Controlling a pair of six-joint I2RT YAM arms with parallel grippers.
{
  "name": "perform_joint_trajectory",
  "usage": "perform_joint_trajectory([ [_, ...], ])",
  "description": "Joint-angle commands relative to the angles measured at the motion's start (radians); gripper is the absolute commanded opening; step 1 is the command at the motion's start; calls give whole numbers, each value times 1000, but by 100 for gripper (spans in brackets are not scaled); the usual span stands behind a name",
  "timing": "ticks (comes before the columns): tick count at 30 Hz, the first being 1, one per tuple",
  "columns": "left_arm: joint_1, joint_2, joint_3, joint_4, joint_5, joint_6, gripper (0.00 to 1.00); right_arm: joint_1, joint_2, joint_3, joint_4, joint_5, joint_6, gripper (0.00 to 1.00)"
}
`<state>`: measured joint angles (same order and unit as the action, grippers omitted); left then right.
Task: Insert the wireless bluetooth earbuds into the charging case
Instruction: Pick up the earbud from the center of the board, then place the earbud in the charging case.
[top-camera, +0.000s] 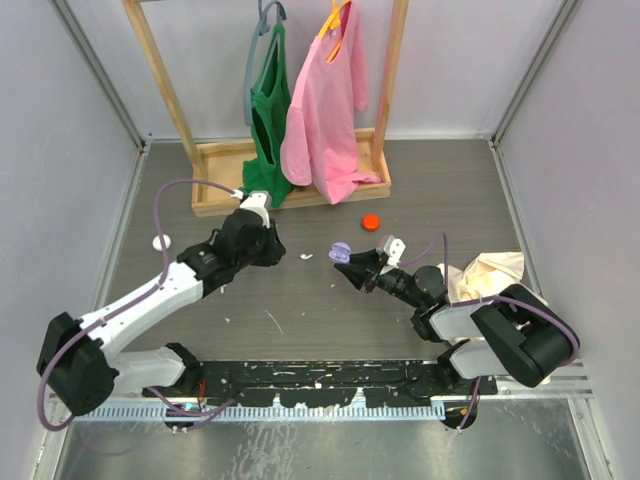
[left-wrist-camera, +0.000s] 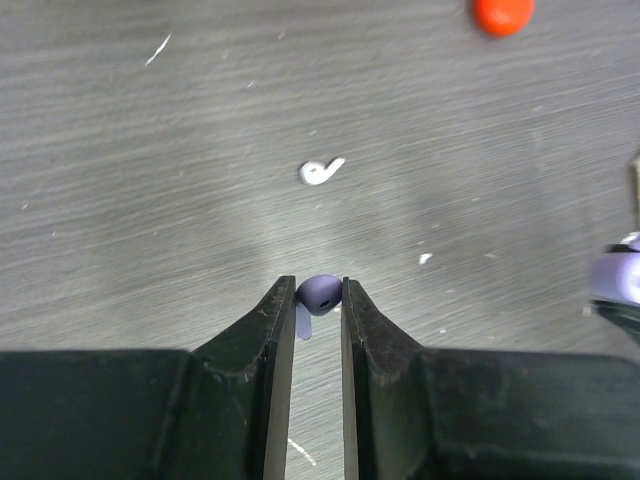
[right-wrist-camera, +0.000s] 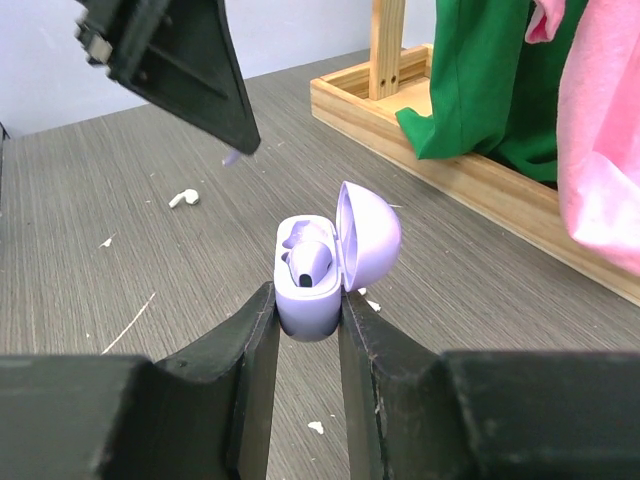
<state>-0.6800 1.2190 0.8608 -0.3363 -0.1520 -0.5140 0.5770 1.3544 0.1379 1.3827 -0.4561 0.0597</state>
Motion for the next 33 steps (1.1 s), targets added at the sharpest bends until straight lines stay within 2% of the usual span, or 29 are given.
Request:
perform_joint_trajectory([
  [1,-24,-101,-25,173,33,-13,20,6,3,27,67,-9,7,1],
  [7,-54,-167,-54,286,79,1,20,6,5,26,74,-10,12,1],
  [14,-108,-173,-69,415,122,34,20,6,8,23,92,-13,18,1],
  [25,-182,-116,-104,654,141,85,21,6,9,16,114,-17,30,1],
  [33,-209,-60,-108,757,164,124,21,6,-5,9,124,-15,36,1],
])
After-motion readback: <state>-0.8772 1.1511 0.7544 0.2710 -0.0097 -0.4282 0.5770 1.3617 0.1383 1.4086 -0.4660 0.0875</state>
